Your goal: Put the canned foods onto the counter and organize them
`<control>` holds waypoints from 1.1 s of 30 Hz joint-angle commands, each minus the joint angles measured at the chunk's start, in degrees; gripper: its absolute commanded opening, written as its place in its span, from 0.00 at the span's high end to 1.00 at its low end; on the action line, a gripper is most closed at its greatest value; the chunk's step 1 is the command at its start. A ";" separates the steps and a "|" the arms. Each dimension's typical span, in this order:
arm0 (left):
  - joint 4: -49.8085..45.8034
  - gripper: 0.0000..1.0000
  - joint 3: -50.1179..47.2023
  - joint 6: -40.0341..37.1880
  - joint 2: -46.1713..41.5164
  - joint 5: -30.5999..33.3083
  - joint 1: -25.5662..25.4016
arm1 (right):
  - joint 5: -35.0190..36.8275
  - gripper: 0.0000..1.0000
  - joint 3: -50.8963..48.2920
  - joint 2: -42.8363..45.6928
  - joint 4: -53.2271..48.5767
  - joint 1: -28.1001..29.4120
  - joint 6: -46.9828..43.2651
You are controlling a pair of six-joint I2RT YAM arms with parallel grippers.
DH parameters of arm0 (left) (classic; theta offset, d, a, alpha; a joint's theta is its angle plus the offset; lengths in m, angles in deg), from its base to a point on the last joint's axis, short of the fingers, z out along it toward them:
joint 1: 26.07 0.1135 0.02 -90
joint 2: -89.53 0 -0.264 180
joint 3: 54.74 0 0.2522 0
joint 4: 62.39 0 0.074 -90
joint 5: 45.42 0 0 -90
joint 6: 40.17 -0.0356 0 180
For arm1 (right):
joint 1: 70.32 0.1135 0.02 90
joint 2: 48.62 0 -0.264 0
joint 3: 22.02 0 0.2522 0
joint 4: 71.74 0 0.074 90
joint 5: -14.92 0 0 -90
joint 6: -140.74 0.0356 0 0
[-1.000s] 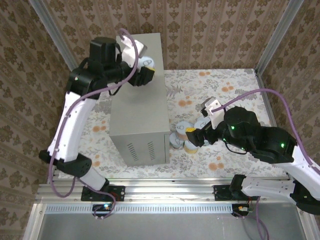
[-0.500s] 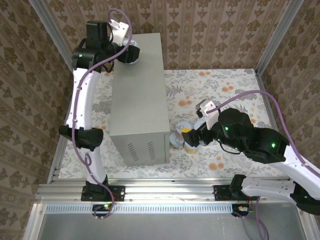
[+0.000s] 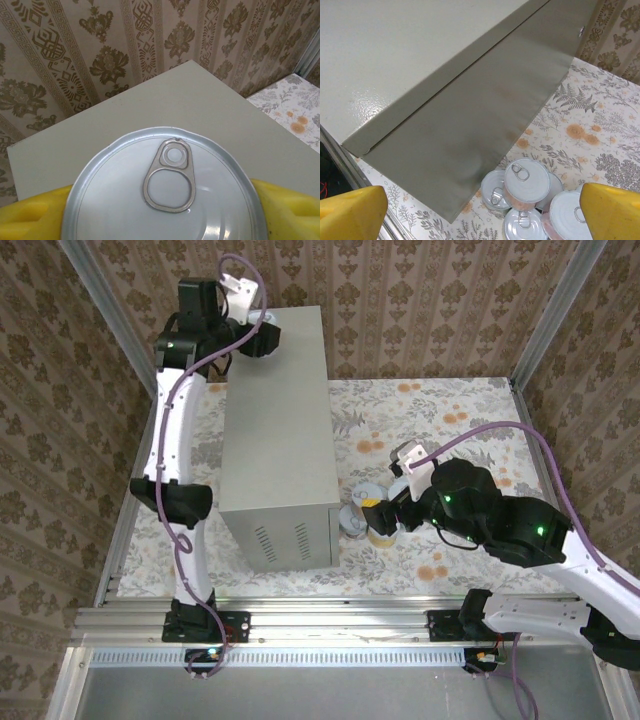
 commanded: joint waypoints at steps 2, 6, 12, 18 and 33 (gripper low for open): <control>3.72 0.25 2.68 0.33 0.76 -2.00 0.99 | 0.67 0.00 -0.53 0.60 0.74 0.36 1.96; 4.05 0.17 2.66 0.45 0.54 -2.77 1.25 | 0.54 0.00 -0.89 0.64 0.93 0.43 2.74; 5.07 0.00 2.63 1.74 -1.28 -4.83 1.82 | 0.52 0.00 -2.39 0.98 1.95 0.47 4.17; 2.92 0.00 0.87 2.08 -5.68 -4.08 2.39 | 3.19 0.00 -3.62 0.18 0.90 0.44 6.90; -3.42 0.00 -32.75 4.04 -35.84 -1.97 -2.66 | 12.43 0.00 -9.97 -2.82 -2.23 -1.73 17.75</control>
